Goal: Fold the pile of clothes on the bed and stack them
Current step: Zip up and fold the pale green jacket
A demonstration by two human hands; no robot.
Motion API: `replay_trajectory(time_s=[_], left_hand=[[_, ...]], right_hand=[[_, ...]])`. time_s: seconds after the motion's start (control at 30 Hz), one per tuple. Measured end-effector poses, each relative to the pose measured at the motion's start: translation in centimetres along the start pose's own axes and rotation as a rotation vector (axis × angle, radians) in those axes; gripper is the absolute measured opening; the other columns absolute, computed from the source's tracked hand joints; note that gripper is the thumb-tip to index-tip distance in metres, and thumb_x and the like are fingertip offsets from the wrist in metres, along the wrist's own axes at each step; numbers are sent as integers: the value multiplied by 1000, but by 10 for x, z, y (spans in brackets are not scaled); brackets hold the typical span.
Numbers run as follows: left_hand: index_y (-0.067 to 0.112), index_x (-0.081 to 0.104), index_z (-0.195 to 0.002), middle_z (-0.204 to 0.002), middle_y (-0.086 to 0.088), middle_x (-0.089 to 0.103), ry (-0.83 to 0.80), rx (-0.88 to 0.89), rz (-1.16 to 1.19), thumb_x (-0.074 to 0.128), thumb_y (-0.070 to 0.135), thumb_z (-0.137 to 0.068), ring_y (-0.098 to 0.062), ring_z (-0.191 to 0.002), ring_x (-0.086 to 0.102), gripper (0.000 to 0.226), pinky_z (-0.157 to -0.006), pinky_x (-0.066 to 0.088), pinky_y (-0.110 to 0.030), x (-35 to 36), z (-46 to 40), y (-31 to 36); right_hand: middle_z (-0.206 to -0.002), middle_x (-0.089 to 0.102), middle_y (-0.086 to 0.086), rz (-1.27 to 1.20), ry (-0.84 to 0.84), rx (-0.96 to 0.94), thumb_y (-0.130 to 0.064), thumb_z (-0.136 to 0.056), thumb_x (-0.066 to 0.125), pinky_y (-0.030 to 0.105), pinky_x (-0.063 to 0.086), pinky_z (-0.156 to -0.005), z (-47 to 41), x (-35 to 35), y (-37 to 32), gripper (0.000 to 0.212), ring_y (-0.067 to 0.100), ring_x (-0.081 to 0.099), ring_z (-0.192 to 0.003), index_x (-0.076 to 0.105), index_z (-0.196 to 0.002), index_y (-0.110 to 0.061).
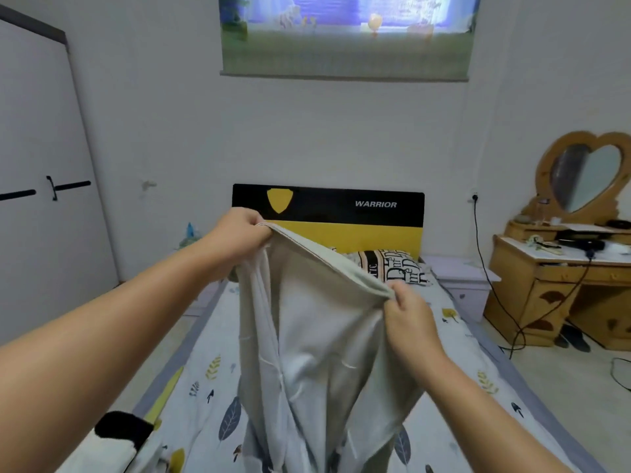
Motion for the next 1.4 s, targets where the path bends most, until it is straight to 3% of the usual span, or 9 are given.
replay_trajectory(time_s=[0.23, 0.4, 0.53, 0.63, 0.8, 1.1, 1.17, 1.3, 1.4], left_hand=[[20, 71, -79, -56, 6, 59, -422, -83, -16, 72, 38, -78, -9, -50, 55, 18, -44, 41, -20, 6, 4, -34], [15, 61, -61, -46, 4, 46, -160, -69, 24, 60, 26, -89, -13, -49, 41, 30, -46, 32, -21, -3, -3, -33], [17, 55, -58, -45, 2, 45, -20, -51, 88, 54, 15, -90, -13, -41, 37, 32, -35, 27, -15, 3, -6, -25], [17, 54, -61, -59, -5, 49, 53, -28, 75, 51, 10, -88, -22, -57, 41, 28, -53, 33, -27, 12, -6, -29], [19, 59, -70, -62, 1, 52, 150, 10, -208, 48, 4, -85, -27, -66, 51, 23, -61, 39, -32, 20, 1, -44], [3, 63, -103, -107, -19, 62, -242, -88, -763, 41, -2, -89, -35, -100, 58, 26, -76, 45, -36, 40, 15, -81], [-3, 60, -99, -101, -24, 63, -296, -196, -629, 36, -6, -89, -38, -92, 62, 26, -76, 51, -43, 43, 17, -87], [0, 55, -86, -66, -17, 65, -249, -534, 438, 27, -8, -93, -25, -51, 64, 30, -42, 55, -30, 52, 29, -79], [6, 56, -84, -72, -11, 62, -277, -471, 690, 39, -4, -94, -19, -64, 60, 22, -54, 55, -21, 54, 32, -62]], right_hand=[[-62, 54, -7, -71, -7, -247, -17, -78, 71, 13, 32, -46, -32, -52, -54, 13, 2, 43, -53, 59, -75, -15], [-70, 54, -10, 445, -115, -292, -9, -78, 65, 25, 35, -54, -29, -53, -34, 19, 10, 52, -67, 59, -92, -20], [-98, 60, 7, 850, -331, -157, -2, -84, 48, 31, 37, -63, -11, -22, 21, 27, 28, 55, -92, 53, -105, -18], [-73, 45, 1, 876, -433, -35, 5, -79, 40, 30, 31, -52, 2, -8, 55, 31, 24, 50, -78, 38, -71, -25], [-70, 44, 2, 891, -440, 137, 0, -82, 40, 28, 32, -52, 2, -7, 76, 24, 24, 51, -74, 38, -67, -19], [-62, 40, 8, 935, -473, 387, 4, -88, 39, 25, 27, -41, -15, -21, 29, 29, 18, 37, -51, 39, -62, -8], [-58, 41, 11, 845, -505, 424, 8, -87, 34, 23, 29, -38, -16, -21, 25, 29, 19, 37, -46, 41, -61, -4], [-66, 50, 14, 60, -262, 604, 5, -92, 32, 28, 43, -41, -17, -24, 27, 21, 24, 48, -52, 49, -81, 0], [-70, 60, 16, -266, -242, 553, 4, -91, 45, 25, 54, -44, -15, -31, 16, 13, 22, 60, -56, 55, -82, 1]])
Point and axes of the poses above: each hand's wrist, its own z-axis away from the middle knuckle, its own x-axis out of the palm, y = z × x, the point moved 4 cm from there along -z, towards the middle knuckle
